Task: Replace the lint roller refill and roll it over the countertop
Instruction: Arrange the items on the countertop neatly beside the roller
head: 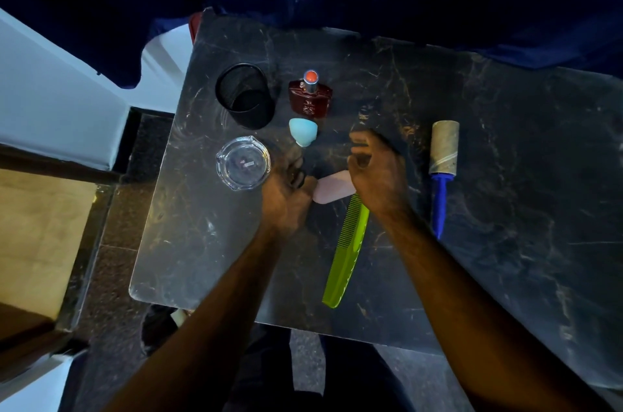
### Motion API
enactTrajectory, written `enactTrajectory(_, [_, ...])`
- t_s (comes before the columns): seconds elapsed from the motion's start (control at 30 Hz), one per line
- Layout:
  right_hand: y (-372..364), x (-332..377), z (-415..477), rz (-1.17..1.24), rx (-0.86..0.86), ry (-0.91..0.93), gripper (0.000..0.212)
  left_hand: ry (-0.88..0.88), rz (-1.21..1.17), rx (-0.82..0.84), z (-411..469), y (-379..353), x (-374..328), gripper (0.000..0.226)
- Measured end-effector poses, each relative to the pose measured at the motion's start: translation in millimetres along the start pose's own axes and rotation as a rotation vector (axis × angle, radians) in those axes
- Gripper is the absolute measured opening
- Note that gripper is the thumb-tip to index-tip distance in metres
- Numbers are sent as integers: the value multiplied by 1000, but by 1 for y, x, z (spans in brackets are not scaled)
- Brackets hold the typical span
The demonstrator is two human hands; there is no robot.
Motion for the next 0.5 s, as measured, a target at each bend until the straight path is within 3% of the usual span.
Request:
enactTrajectory(0.13, [2,-17,-10,-79,76,-24,46,-16,221,97,0,0,10,60])
enactTrajectory(0.27, [5,-29,-22,-125,102,-20,47,-262,758,278,-3,-6,16,67])
enactTrajectory(0.5, [7,-33,-31,-211,106,68,36,-280,992,358,-4,-17,24,74])
Point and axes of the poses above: each hand's wrist, its own z-axis towards the middle knuckle, its own y-axis out of the back of the hand, x = y × z, the point moved 4 cm from there along z, towards the middle knuckle, and after that the axes turned 14 degrees about -z, right-handed, at the moved point
